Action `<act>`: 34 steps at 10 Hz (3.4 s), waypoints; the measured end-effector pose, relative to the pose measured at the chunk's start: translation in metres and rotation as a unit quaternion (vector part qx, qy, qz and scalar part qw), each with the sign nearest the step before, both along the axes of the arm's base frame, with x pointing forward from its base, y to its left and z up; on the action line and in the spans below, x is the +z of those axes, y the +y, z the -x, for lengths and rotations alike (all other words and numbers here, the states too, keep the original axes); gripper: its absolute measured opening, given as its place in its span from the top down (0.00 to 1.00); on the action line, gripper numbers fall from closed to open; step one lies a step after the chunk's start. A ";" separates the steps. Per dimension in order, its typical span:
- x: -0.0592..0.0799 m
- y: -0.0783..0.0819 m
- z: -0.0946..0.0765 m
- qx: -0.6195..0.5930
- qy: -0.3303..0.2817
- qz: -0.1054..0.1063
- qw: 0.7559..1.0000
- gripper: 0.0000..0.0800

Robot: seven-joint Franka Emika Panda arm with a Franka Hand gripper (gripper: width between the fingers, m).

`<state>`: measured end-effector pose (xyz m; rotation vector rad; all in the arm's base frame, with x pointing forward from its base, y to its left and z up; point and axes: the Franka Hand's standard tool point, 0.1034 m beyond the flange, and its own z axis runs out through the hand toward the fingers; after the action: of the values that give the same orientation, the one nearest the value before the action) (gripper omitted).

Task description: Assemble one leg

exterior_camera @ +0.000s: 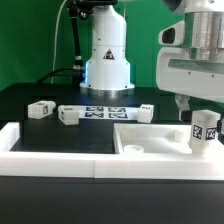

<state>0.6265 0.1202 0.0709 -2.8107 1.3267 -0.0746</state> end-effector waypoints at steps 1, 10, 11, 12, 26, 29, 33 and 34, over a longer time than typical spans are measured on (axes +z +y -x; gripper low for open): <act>0.000 0.000 0.000 0.058 -0.001 0.003 0.998 0.20; 0.006 0.002 -0.002 0.497 -0.010 0.031 0.867 0.19; 0.005 0.000 -0.001 0.505 -0.009 0.033 0.862 0.19; 0.005 -0.001 -0.002 0.524 -0.008 0.037 0.851 0.34; 0.003 -0.011 -0.002 0.039 -0.005 -0.002 0.999 0.64; 0.003 -0.010 0.000 -0.148 0.003 -0.013 0.989 0.64; 0.003 -0.009 0.001 -0.207 0.009 -0.025 0.978 0.64; 0.002 -0.009 0.001 -0.205 0.008 -0.025 0.978 0.42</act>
Offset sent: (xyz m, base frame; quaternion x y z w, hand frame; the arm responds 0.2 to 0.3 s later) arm 0.0020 0.0111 -0.0004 0.0272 -0.0203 -0.2498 0.9677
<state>0.6259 0.1110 0.0734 -2.4570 1.8606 -0.0267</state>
